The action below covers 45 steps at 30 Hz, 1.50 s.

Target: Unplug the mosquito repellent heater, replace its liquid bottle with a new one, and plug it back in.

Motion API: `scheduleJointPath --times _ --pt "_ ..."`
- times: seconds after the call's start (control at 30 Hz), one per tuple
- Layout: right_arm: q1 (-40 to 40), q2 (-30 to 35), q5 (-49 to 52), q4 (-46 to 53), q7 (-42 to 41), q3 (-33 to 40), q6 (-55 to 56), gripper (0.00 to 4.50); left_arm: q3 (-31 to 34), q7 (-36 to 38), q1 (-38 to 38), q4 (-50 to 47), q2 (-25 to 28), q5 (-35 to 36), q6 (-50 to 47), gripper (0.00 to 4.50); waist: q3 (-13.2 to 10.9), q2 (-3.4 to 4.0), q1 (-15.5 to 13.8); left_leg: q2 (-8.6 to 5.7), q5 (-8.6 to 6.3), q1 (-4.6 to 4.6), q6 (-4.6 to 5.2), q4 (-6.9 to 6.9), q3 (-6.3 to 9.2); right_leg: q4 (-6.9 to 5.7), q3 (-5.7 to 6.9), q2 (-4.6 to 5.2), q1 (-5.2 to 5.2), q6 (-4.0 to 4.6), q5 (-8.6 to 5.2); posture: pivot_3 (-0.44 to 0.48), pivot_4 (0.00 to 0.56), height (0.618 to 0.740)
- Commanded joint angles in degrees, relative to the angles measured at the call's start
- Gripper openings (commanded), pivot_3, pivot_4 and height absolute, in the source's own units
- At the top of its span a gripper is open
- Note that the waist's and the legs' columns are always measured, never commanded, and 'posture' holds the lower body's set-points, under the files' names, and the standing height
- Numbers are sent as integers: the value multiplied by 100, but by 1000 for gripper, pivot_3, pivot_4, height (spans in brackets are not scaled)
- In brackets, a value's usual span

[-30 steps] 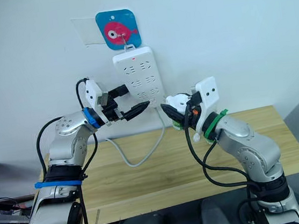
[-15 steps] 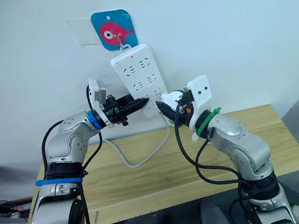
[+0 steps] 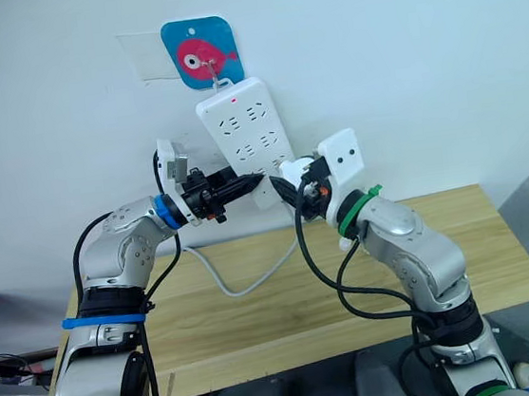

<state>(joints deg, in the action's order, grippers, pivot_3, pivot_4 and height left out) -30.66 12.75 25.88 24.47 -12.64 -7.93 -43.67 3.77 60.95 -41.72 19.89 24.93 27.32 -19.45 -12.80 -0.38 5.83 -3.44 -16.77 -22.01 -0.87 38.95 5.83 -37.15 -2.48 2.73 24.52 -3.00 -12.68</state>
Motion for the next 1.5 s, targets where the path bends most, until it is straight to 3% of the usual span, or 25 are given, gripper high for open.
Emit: scheduleJointPath --times 0.03,1.5 --pt "-112 -48 -56 131 -74 17 69 3033 78 43 -71 -185 70 16 61 1295 0 0 0 0 0 0 0 0 0 0 0 0 0 0 0 -157 192 740" --pt "-227 -197 -514 -39 -189 49 -2 3033 85 39 -92 -215 58 -43 145 1295 0 0 1 0 0 -2 -1 -1 -2 -1 -2 0 6 0 0 -159 197 740"
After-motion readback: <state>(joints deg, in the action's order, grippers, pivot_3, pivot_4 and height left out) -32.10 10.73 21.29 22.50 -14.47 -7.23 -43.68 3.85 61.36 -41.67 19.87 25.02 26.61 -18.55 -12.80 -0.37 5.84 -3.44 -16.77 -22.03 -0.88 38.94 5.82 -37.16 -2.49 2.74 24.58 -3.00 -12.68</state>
